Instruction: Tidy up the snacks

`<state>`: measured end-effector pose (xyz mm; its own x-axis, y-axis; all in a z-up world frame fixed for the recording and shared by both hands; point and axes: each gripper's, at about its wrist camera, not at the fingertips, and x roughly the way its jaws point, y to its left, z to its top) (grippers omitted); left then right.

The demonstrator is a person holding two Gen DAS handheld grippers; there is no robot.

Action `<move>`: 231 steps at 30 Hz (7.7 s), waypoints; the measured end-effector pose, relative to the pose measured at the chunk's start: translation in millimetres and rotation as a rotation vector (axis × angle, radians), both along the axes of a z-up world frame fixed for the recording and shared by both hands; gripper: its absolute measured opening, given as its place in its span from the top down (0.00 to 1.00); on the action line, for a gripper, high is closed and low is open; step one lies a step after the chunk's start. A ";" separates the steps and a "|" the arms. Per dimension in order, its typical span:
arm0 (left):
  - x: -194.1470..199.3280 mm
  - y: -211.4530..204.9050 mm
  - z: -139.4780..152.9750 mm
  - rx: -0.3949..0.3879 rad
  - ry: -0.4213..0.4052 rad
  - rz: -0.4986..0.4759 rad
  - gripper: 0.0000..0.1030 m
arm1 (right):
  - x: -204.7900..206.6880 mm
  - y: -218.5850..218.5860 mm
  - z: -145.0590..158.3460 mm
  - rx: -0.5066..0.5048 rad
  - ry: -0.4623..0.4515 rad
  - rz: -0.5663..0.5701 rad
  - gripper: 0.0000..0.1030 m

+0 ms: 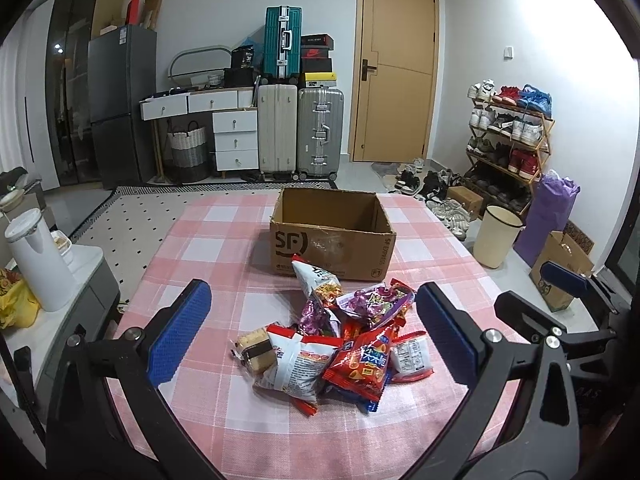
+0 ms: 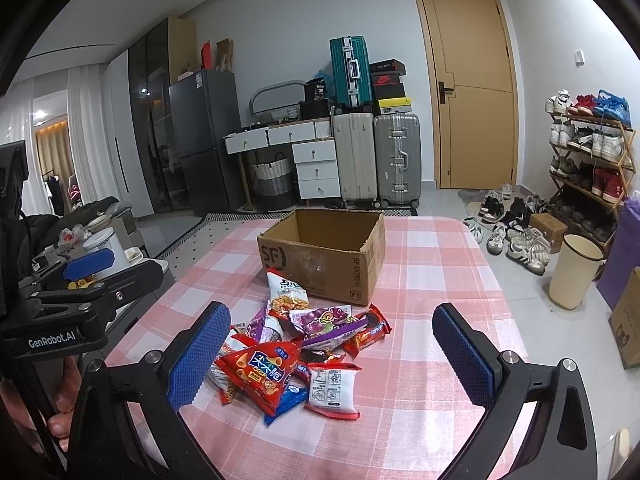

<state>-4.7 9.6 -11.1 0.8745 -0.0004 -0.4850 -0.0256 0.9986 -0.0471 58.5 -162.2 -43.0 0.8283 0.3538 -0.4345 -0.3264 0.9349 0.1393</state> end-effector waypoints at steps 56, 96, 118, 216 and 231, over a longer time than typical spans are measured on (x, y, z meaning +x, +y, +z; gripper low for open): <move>16.6 17.7 -27.6 -0.034 0.046 0.013 0.01 | 27.8 -0.6 -48.6 -0.012 0.126 0.023 0.00; 51.9 67.6 -77.8 -0.102 0.138 0.076 0.01 | 114.4 36.8 -173.1 -0.061 0.442 0.148 0.56; 58.1 85.7 -115.6 -0.133 0.247 0.015 0.01 | 91.5 15.8 -149.8 0.014 0.368 0.149 0.57; 295.8 30.8 11.6 -0.030 0.265 -0.171 0.66 | 241.4 69.2 30.3 0.087 0.134 0.329 0.57; 411.9 8.7 -31.3 -0.027 0.357 -0.186 0.66 | 318.4 88.7 -26.0 0.004 0.227 0.262 0.57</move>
